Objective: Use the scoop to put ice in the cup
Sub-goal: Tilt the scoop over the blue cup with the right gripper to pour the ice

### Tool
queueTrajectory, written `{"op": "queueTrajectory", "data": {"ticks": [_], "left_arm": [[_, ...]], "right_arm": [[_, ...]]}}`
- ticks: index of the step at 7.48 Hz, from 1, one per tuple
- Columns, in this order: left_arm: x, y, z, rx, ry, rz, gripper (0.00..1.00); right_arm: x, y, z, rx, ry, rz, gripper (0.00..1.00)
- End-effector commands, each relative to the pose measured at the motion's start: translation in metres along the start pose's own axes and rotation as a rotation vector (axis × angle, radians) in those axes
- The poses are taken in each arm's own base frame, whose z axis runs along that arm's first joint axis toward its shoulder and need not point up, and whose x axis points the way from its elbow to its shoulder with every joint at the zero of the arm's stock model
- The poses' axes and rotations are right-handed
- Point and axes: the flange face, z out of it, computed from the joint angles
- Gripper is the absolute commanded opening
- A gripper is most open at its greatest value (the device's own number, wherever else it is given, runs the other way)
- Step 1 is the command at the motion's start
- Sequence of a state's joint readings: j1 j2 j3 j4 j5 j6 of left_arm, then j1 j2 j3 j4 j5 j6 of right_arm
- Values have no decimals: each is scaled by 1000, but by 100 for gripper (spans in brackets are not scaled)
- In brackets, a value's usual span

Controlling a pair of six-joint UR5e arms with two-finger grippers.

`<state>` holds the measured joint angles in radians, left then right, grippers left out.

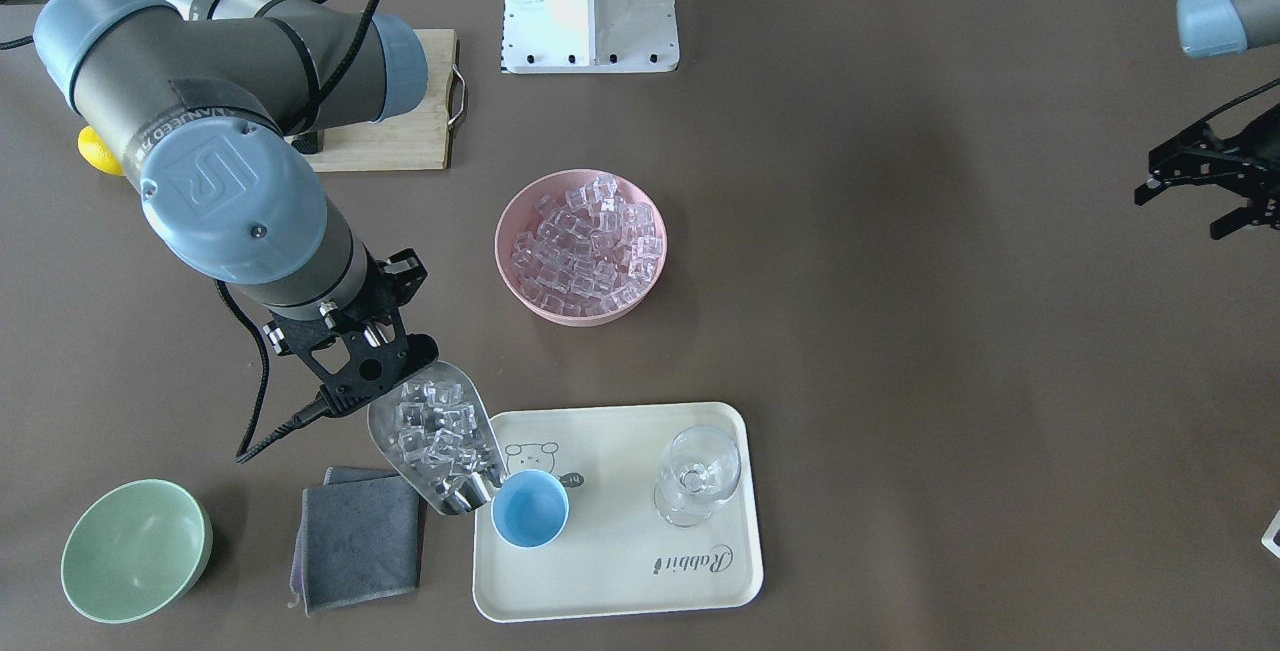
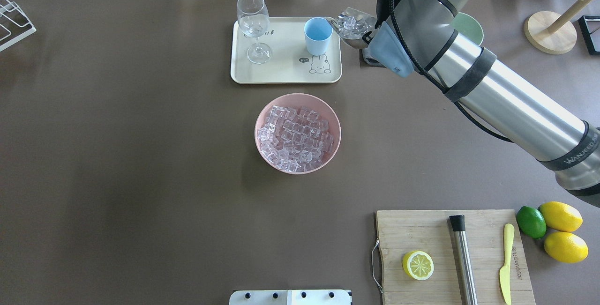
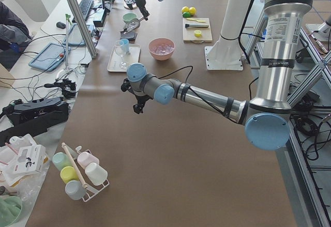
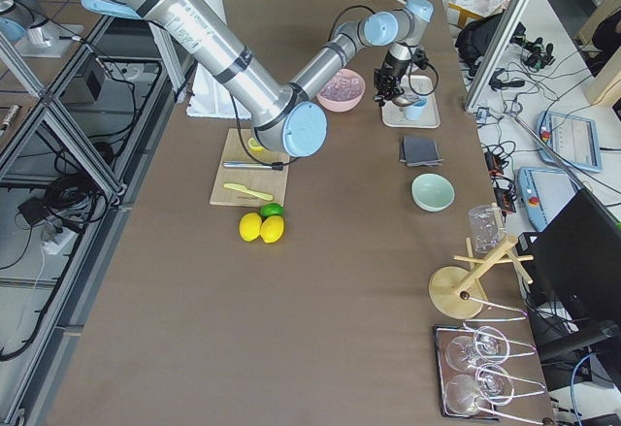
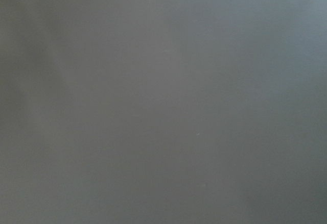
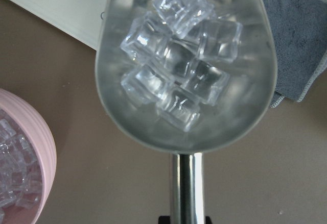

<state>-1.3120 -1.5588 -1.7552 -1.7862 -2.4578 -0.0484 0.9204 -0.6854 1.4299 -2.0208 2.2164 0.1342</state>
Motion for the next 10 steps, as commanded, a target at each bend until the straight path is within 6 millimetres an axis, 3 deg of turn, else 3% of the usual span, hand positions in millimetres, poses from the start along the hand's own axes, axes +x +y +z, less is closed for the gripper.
{"op": "queueTrajectory", "data": {"ticks": [1,3,5,8,10], "left_arm": [[-70,78,-24,1,-78,-193,98],[-89,100,-45,6,-121,-288,98],[-96,91,-46,-49,-129,-358,99],[-115,110,-54,-47,-187,-403,98],[-124,118,-46,-65,-181,-422,99]], "right_arm": [[-1,-18,4,-54,-6,-1,0],[-11,-21,-1,-87,-6,-2,0],[-17,-21,-5,-112,-9,-20,0],[-19,-21,-6,-158,-9,-36,0],[-21,-32,-5,-183,-8,-27,0]]}}
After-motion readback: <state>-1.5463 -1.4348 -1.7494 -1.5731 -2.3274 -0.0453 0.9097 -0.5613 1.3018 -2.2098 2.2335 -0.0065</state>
